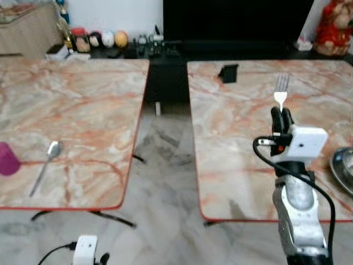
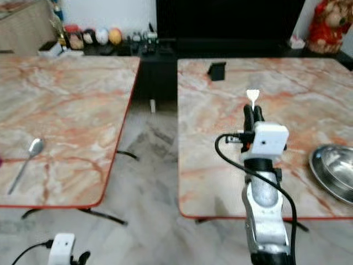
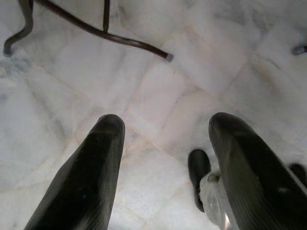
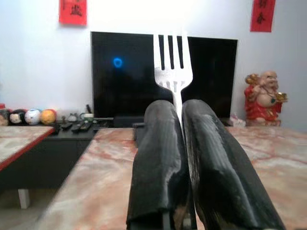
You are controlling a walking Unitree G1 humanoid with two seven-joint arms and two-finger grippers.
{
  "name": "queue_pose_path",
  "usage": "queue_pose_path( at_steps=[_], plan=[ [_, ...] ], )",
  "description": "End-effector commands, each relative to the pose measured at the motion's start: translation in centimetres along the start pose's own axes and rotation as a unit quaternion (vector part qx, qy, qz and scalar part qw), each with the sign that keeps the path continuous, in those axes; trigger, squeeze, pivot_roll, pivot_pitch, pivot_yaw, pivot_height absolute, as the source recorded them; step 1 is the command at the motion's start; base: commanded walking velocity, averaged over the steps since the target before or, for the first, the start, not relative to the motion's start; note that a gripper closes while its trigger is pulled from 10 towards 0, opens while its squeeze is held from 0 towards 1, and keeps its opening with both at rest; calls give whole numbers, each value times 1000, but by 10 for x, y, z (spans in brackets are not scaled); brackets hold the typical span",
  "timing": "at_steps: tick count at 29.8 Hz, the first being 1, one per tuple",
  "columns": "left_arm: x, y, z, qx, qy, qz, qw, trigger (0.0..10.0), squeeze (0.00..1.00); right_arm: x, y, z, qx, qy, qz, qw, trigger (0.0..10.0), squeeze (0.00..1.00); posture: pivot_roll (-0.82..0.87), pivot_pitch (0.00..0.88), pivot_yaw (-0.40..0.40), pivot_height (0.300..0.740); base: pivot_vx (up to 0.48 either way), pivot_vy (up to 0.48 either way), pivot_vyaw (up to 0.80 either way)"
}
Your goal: Setting the table
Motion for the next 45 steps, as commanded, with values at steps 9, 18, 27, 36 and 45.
queue_pose_path(
  at_steps=[9,18,27,36,45],
  plan=[
    [1,0,0,-1,0,-1,1000,10000,0,3,5,-6,-11,-6,-2,1000,10000,0,-25,0,31,740,0,-319,0],
    [-2,-1,-3,-6,0,2,1000,10000,0,5,6,-7,-13,-6,-4,1000,10000,0,-28,0,33,740,0,-320,0],
    [-1,0,-2,-6,1,0,1000,10000,0,5,7,-10,-17,-10,-4,1000,10000,0,-26,0,33,740,0,-317,0],
    [0,0,-3,-8,2,-1,1000,10000,0,5,7,-12,-21,-14,-5,1000,10000,0,-28,0,35,740,0,-317,0],
    [2,1,-4,-11,7,-2,1000,10000,0,5,6,-11,-19,-13,-3,1000,10000,0,-34,0,38,740,0,-241,0]
  ],
)
Point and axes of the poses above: a point about 5 cm out from each wrist's last joint towards the gripper, its own y axis pointing out of the wrist towards the gripper, its own x axis along the axis of the wrist's last joint, z = x × y, the point moved 2 cm from there along y, pointing out of the wrist towards the gripper, and after that the axes turned 13 degrees about y, right-handed, at the moved point
